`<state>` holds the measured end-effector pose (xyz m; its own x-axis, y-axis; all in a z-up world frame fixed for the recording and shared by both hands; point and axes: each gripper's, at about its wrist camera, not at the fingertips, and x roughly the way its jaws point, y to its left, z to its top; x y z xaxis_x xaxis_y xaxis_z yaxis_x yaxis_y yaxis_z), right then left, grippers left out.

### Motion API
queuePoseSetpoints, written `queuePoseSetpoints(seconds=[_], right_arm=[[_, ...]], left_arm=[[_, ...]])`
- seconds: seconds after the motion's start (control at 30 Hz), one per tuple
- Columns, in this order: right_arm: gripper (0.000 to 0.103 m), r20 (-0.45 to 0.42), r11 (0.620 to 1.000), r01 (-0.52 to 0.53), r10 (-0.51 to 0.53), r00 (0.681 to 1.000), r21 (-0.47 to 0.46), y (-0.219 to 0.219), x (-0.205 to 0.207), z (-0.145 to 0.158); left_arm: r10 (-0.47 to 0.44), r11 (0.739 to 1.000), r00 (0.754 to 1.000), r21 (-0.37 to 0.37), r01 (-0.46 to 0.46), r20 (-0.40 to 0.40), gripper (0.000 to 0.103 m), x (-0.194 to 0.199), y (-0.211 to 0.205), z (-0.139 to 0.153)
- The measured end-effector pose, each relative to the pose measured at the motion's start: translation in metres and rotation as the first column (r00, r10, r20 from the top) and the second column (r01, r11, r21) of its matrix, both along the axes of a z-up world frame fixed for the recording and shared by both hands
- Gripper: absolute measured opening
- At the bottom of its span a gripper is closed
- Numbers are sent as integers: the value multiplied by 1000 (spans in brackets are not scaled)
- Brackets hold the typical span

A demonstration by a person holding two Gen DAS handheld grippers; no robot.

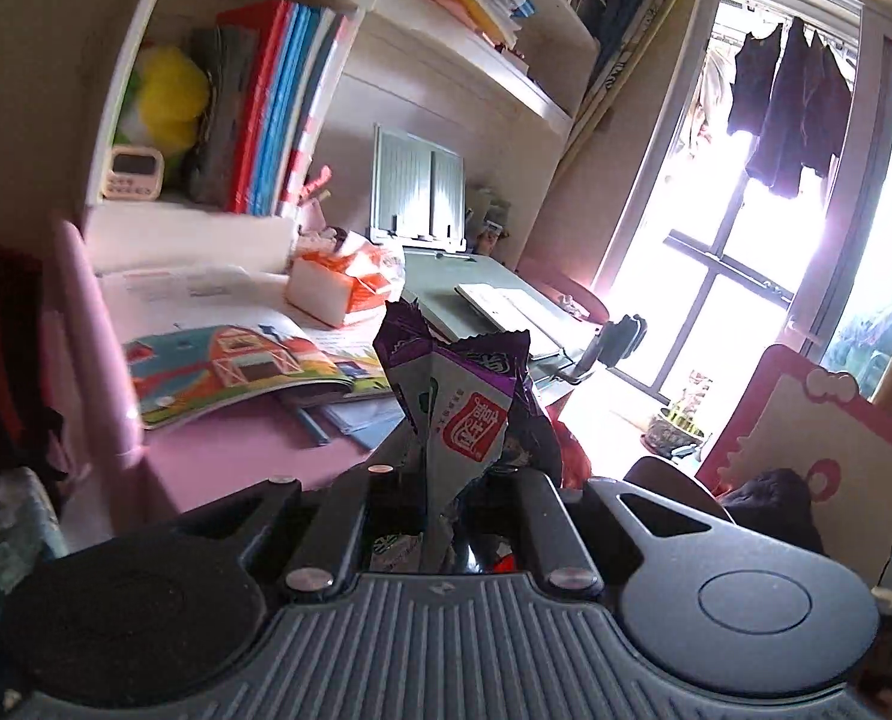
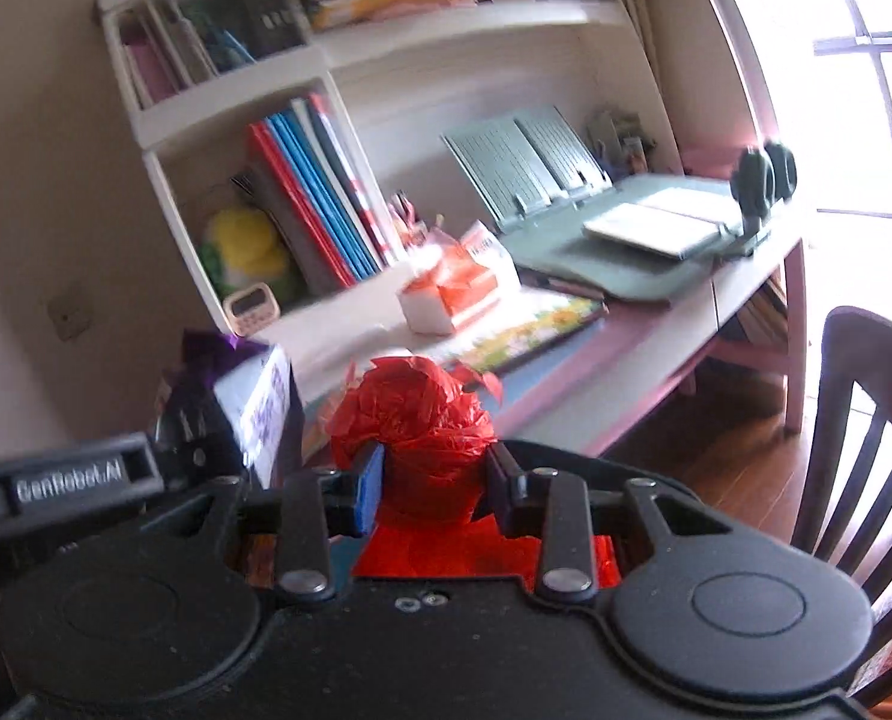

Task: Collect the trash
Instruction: 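Open both tools over the teal bin to release the trash, then swing both open tools back toward the trash pile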

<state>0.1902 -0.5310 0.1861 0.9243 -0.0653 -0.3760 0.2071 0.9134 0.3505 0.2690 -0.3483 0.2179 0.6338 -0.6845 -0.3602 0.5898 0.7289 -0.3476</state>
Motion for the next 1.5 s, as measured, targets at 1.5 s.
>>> queuePoseSetpoints(seconds=[1.5], right_arm=[[57, -187, 980, -135, 106, 977, -147, 31, -36, -33]], left_arm=[[-33, 967, 991, 245, 64, -128, 31, -16, 17, -65]])
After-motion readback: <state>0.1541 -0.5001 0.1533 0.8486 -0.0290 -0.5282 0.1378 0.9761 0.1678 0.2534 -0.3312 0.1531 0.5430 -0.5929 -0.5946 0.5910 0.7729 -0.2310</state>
